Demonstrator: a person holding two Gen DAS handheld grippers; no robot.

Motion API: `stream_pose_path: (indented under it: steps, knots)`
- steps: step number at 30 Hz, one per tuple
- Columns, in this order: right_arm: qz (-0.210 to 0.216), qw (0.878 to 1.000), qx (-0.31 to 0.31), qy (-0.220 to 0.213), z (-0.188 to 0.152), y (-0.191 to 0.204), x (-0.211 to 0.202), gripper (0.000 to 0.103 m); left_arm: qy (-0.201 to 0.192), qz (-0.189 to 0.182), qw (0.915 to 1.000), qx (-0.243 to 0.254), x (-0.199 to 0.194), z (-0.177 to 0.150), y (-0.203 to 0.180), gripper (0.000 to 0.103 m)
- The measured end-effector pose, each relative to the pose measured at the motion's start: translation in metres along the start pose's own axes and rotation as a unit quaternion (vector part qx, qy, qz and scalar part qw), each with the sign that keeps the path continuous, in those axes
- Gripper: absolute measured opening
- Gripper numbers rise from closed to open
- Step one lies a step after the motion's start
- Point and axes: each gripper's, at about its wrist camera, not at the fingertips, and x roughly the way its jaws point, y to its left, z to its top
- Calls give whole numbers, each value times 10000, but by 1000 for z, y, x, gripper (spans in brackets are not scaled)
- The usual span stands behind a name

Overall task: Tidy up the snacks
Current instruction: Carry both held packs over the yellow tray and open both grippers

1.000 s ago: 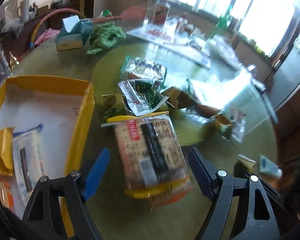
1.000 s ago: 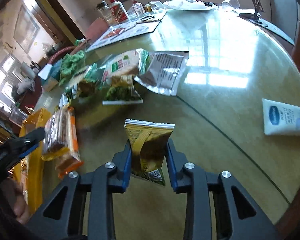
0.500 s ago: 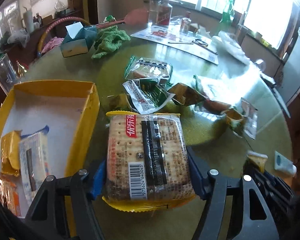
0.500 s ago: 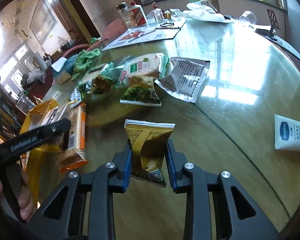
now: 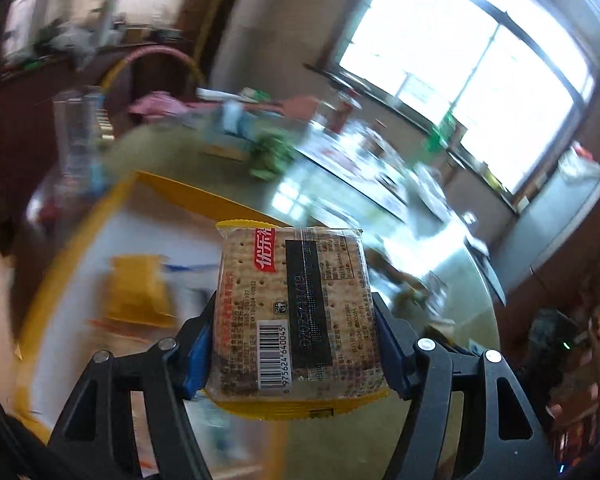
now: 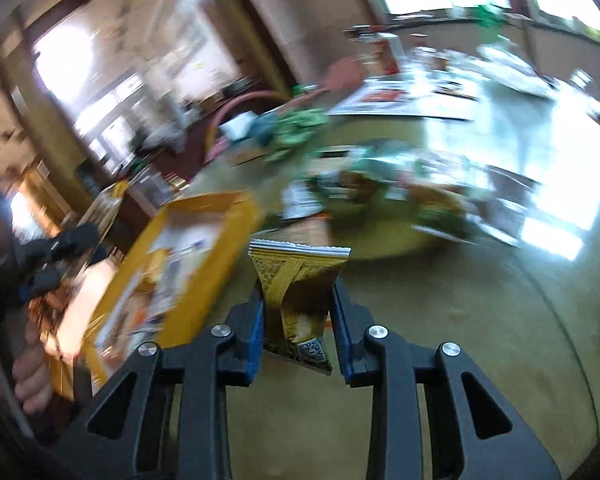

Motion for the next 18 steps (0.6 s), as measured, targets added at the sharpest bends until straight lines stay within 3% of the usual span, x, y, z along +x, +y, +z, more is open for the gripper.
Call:
stream_pose_path:
  steps: [3,7,13,18]
  knots:
    - [359,9984,-349,247,12,50,17,31,-196,356,9991,-120,-3,15,36,68]
    - [425,9940,-753,662,30,98,65,31,-107,362,9988,-315,13,30,76,68]
    - [25,9902,-927,1044,62,125,136,31,205,354,9983,-407,49,46,107,68]
    - [-369,9854,-1024,1307,67,131,186,31,527,502,9965,-406,76,47,119,68]
